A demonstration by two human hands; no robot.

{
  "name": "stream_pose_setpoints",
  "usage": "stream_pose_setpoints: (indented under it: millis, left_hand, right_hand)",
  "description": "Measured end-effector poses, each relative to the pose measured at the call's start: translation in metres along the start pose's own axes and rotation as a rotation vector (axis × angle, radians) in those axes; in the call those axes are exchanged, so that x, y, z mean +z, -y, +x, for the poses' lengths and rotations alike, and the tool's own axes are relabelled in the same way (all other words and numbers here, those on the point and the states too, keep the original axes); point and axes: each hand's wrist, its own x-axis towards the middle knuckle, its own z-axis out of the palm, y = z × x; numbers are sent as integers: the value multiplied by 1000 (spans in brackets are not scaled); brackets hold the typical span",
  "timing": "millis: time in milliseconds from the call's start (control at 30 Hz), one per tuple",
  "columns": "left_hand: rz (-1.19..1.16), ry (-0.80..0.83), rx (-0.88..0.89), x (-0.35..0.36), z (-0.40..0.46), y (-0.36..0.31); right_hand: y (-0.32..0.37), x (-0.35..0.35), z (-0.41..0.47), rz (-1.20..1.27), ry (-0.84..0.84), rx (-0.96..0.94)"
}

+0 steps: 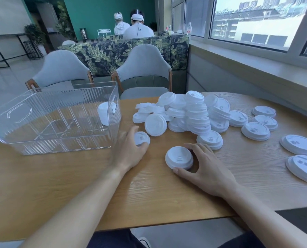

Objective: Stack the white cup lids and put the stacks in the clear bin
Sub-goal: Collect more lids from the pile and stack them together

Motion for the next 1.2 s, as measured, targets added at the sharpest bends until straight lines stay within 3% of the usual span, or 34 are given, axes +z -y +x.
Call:
stream_pose_setpoints:
  millis: [200, 300, 533, 867, 1200]
  left_hand:
    - [-15, 100, 151, -7, -12, -8]
    - [-39, 67, 181, -7, -12, -9]
    - [35, 25, 76, 3, -6, 0]
    - [40, 94, 163, -3, -10, -6]
    - [19, 8, 90, 1, -19, 2]
  right_hand:
    - [1, 0, -1, -4, -1, -1]
    - [0, -1, -2, -5, -3, -1]
    - [-2, 1, -1, -8, -5, 1]
    - [-3, 2, 0, 4, -14, -2]
    - [-6, 3, 0, -52, -53, -24]
